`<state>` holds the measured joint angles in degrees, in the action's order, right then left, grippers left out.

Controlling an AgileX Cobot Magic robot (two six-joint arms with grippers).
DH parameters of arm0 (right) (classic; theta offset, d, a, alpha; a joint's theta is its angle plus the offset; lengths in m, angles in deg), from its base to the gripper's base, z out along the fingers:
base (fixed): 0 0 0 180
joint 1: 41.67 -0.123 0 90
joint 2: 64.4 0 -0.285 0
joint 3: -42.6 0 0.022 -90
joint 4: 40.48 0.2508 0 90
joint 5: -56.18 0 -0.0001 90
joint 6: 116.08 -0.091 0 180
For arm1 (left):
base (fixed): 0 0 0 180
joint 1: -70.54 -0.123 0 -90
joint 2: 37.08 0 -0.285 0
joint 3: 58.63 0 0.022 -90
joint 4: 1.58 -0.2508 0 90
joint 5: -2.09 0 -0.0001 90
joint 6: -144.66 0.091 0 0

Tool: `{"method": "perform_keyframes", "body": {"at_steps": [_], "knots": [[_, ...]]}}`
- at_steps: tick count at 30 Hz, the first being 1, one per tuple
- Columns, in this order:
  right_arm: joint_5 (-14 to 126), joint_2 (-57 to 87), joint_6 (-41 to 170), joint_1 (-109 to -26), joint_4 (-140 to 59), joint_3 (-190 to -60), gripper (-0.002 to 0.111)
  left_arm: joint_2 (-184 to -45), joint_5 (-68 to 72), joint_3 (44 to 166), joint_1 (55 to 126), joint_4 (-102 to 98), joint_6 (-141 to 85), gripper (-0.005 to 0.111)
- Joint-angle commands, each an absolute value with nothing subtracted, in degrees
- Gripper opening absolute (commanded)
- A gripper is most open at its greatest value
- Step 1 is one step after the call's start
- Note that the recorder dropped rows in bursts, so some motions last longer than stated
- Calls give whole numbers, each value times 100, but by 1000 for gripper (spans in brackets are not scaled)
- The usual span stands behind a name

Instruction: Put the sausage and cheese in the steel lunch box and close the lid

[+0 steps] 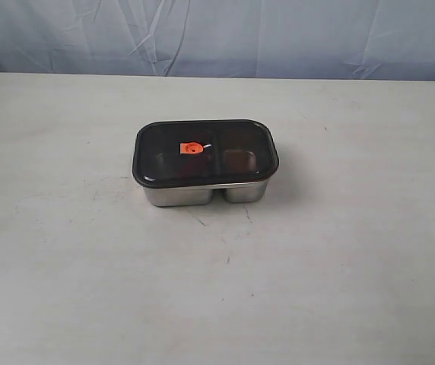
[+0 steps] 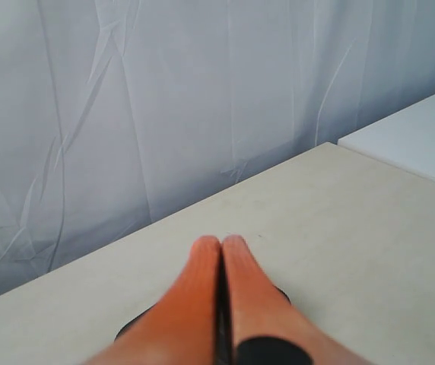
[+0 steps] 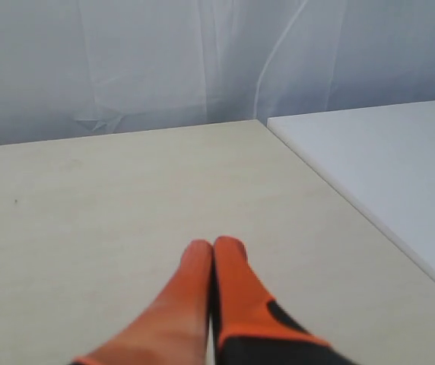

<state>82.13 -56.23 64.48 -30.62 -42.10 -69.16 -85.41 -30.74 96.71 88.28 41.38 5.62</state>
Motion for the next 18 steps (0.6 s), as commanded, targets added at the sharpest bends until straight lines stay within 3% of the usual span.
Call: {"method": "perform_keyframes", "body": {"at_steps": [1, 18], "knots": [[7659, -5661, 6392, -3030, -4293, -6413, 0, -8515, -3089, 9637, 8839, 4113, 532, 0], [7664, -5661, 6392, -3030, -3988, -6019, 0, -8515, -3089, 9637, 8839, 4113, 532, 0]]}}
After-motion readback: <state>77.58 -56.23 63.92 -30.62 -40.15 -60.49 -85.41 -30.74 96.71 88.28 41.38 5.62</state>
